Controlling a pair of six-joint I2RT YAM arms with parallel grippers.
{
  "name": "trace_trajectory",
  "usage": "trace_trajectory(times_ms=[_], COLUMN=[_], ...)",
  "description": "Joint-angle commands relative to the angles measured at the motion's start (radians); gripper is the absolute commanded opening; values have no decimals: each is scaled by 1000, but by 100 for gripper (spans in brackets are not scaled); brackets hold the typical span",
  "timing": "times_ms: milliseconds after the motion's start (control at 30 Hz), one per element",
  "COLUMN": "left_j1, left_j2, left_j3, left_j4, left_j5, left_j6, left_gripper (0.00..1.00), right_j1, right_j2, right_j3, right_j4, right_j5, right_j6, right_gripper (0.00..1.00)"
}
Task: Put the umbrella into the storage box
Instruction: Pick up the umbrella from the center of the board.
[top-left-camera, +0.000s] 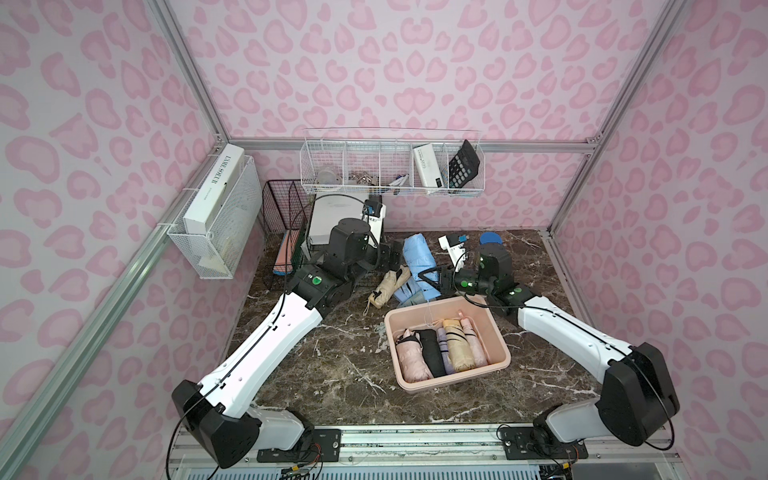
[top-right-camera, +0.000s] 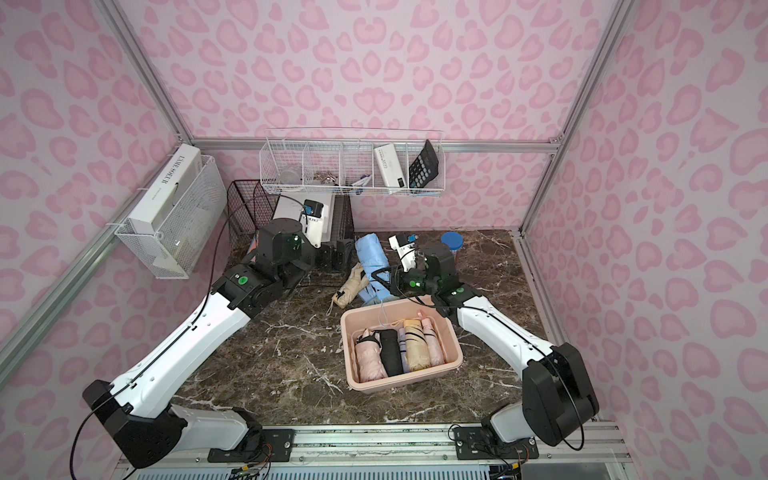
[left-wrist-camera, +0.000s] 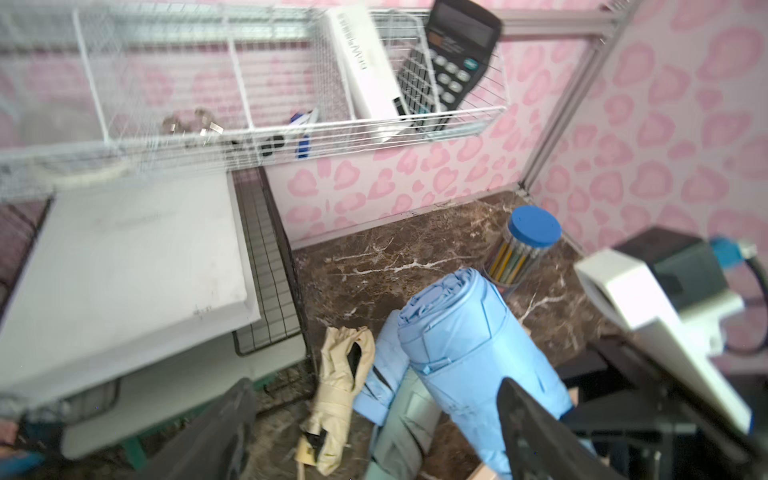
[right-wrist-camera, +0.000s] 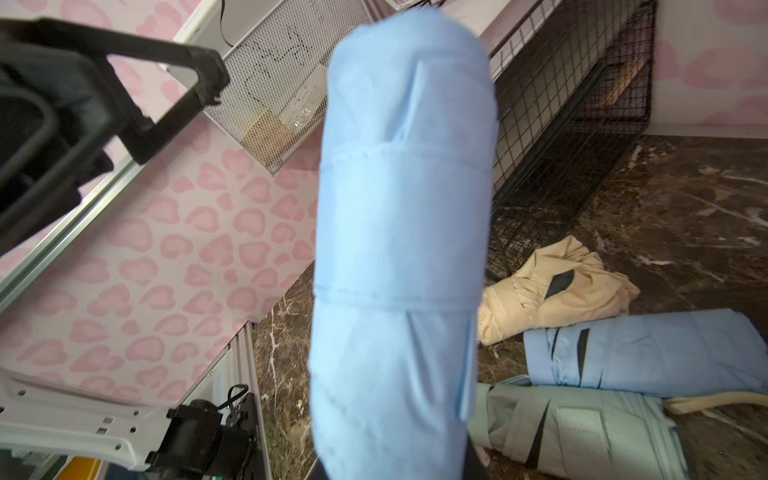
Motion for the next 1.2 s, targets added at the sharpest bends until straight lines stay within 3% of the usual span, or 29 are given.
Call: trace_trajectory(times_ms=[0,100,200,433,633,933,1167], left_j1=[-12,-22,-61,-135,-165,-194,-203], left_j2=[-60,-117,-145,-172,-137,-83,-55], left_j3=[-72,-130,-162,-181,-160,-134,-137], left_j4=[5,-76,-178,-207,-267,-252,-237], left_j5=[188,324,334,266,246,232,181], left_j6=[588,907,1159,1409,1515,1540,1550], left_gripper=[90,92,96,98,98,98,85], right_j1=[-12,-16,-16,-10,28,83,99], right_j2=[-22,-30,-27,15,50,88,97], right_j3=[46,95,145,251,286,352,358], right_j4=[-160,-325,-470,-726,-829,-903,-917], right_j5=[-136,-189,-229,-306,-343,-370,-387], right_j6=[-114,-192,-248,-331,-372,-392,-403], right_gripper=[13,14,13,14,15,16,16])
